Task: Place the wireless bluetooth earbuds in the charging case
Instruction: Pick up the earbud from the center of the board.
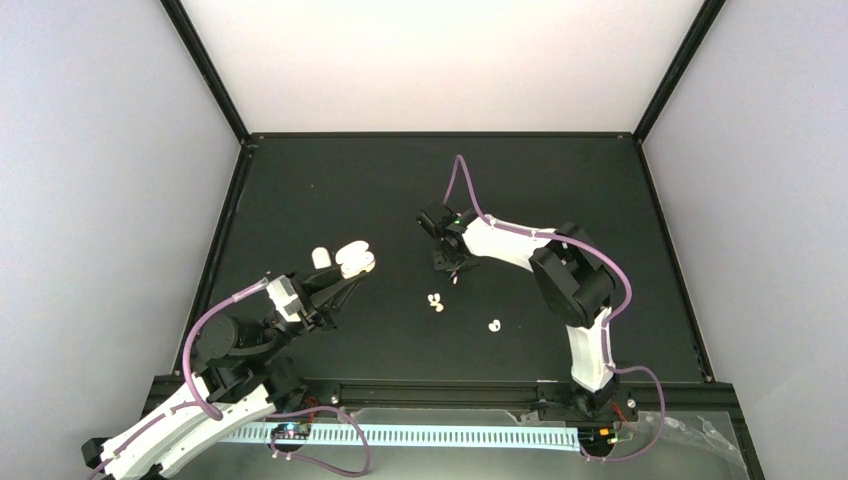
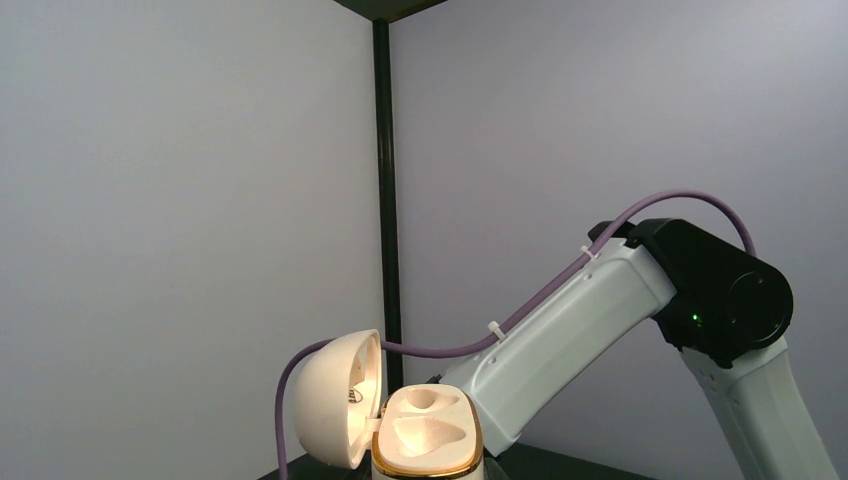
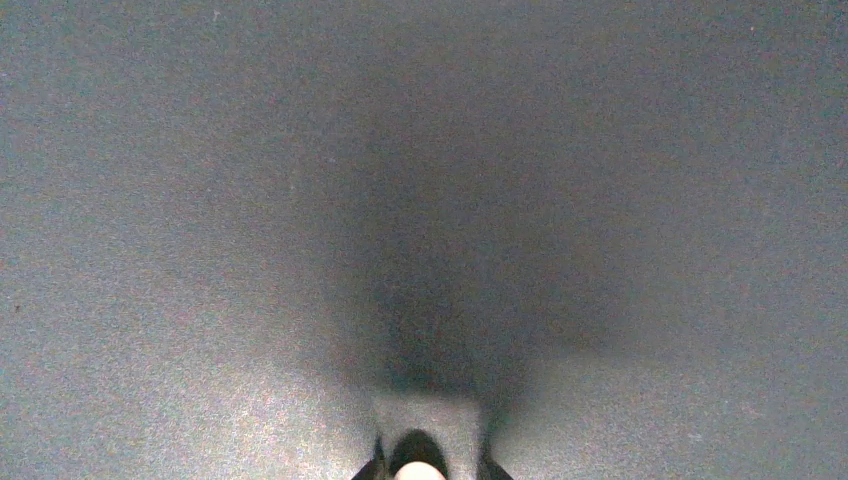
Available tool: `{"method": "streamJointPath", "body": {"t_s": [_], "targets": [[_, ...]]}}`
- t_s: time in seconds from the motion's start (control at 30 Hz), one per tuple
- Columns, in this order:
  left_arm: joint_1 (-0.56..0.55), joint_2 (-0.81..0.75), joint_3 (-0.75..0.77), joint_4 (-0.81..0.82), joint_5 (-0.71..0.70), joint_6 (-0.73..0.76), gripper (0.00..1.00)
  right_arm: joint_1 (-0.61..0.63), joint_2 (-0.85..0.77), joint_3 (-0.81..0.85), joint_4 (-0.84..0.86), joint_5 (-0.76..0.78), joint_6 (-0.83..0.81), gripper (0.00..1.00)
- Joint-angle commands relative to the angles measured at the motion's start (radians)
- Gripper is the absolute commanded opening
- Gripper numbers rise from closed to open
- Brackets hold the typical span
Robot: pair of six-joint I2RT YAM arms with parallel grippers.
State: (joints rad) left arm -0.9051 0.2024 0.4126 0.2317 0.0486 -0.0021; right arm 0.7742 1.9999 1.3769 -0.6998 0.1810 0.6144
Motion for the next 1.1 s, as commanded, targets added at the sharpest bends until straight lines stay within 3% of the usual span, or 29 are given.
{"method": "streamJointPath", "body": {"t_s": [0.0,0.37,0.6,0.83,1.07], "targets": [[-0.006,-0.011,0.041,-0.008,0.013,-0.012,0.02,0.008,0.010,-0.011,-0.013,-0.003,0.017,0.21],[-0.007,-0.009,0.042,-0.008,0.013,-0.014,0.02,0.013,-0.007,-0.035,-0.001,-0.016,0.024,0.08],[-0.006,-0.003,0.041,-0.012,0.012,-0.009,0.02,0.014,-0.131,-0.084,0.077,0.010,0.042,0.01],[-0.007,0.008,0.040,-0.005,0.004,0.004,0.02,0.014,-0.501,-0.225,0.340,0.014,-0.046,0.01],[-0.007,0.093,0.058,0.100,0.019,0.017,0.02,0.060,-0.910,-0.370,0.644,-0.105,-0.355,0.01]]}}
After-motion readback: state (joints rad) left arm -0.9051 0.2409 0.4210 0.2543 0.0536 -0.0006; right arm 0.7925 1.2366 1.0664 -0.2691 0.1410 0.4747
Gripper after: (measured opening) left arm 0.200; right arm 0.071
